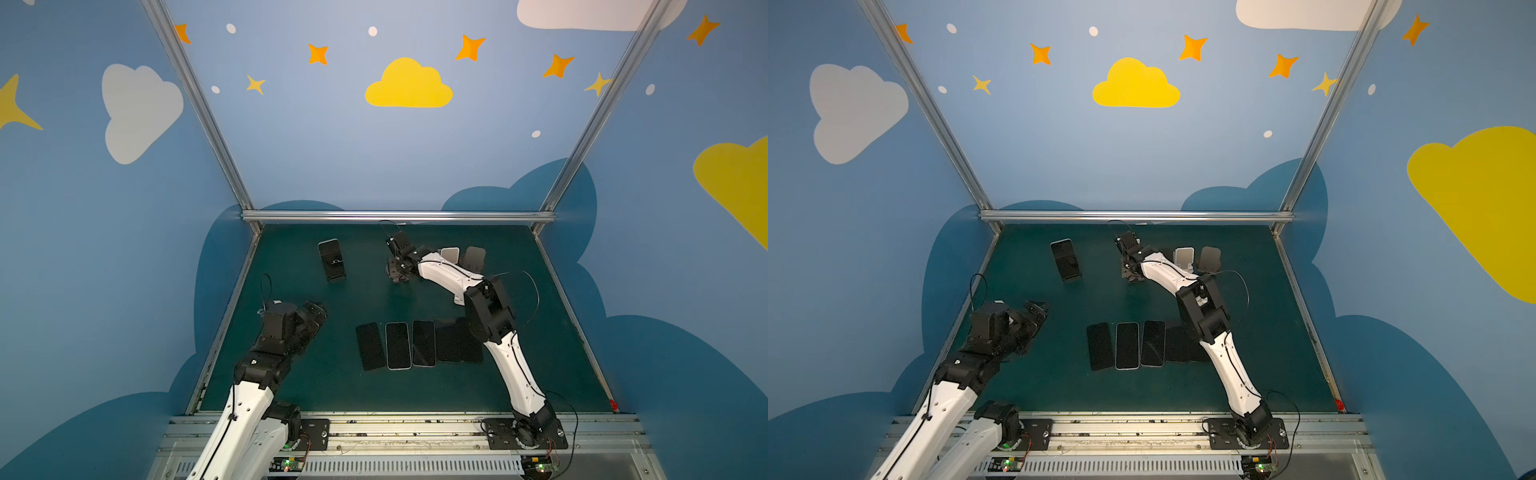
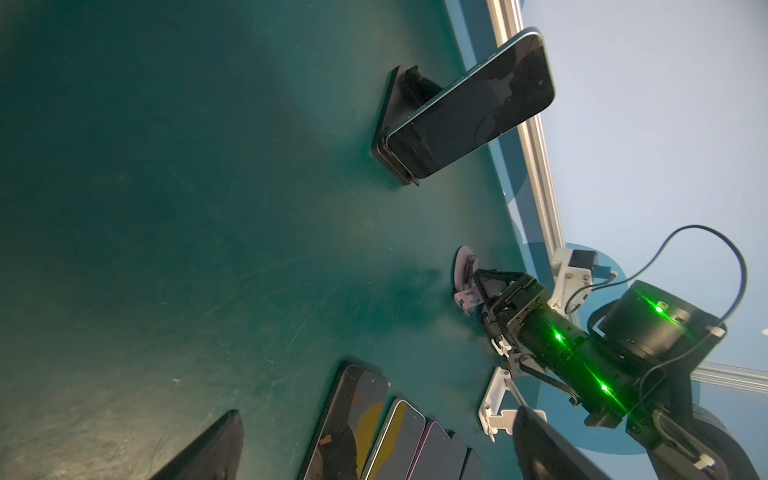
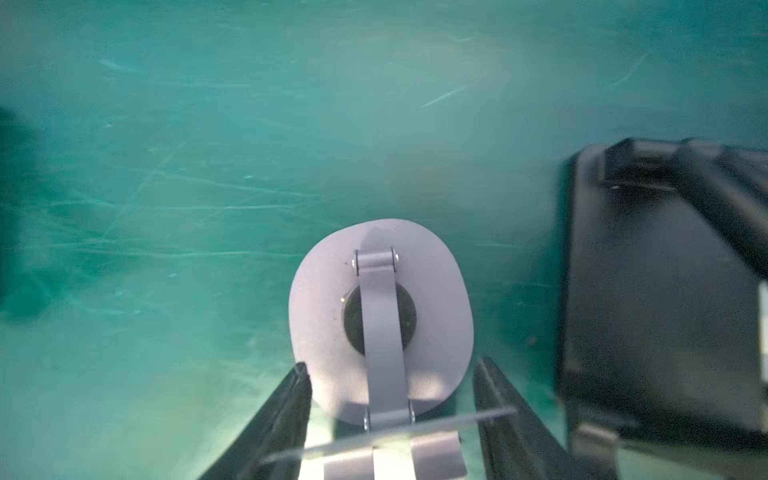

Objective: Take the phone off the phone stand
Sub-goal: 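Lower the right gripper around the lavender stand's stem and close, then carry the lavender stand farther away and set it among the stands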

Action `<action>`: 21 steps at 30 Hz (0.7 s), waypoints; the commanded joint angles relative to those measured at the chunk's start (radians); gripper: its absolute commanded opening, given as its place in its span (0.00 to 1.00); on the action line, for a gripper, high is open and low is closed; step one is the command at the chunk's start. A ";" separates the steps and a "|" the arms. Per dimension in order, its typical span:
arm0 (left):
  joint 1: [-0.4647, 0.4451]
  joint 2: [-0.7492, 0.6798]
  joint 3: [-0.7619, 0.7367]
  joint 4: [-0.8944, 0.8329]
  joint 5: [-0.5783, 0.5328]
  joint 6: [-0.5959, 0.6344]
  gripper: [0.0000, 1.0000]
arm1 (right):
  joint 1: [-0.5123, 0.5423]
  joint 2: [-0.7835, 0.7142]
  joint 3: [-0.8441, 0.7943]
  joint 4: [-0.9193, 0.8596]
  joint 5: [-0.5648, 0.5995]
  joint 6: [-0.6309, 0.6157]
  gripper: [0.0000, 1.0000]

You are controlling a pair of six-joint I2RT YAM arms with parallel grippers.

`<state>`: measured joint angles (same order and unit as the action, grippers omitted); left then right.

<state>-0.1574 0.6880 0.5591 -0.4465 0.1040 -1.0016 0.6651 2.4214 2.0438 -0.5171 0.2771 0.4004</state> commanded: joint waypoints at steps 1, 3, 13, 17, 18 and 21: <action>0.003 0.011 0.010 0.028 0.000 0.017 1.00 | -0.036 -0.053 -0.019 0.023 -0.022 -0.017 0.58; 0.004 0.017 0.010 0.035 0.002 0.018 1.00 | -0.042 -0.051 -0.020 0.027 -0.033 -0.012 0.59; 0.004 0.038 0.074 -0.016 0.025 0.060 1.00 | -0.038 -0.138 -0.006 -0.075 -0.207 -0.035 0.91; 0.003 0.011 0.098 -0.056 0.026 0.093 1.00 | -0.022 -0.208 -0.013 -0.111 -0.183 -0.019 0.91; 0.004 0.004 0.107 -0.072 0.025 0.103 1.00 | -0.016 -0.226 -0.021 -0.119 -0.182 -0.014 0.91; 0.004 -0.017 0.135 -0.122 0.017 0.134 1.00 | 0.008 -0.291 -0.050 -0.158 -0.191 0.003 0.90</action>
<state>-0.1574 0.6899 0.6621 -0.4934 0.1257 -0.9241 0.6453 2.2074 2.0216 -0.6128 0.1062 0.3859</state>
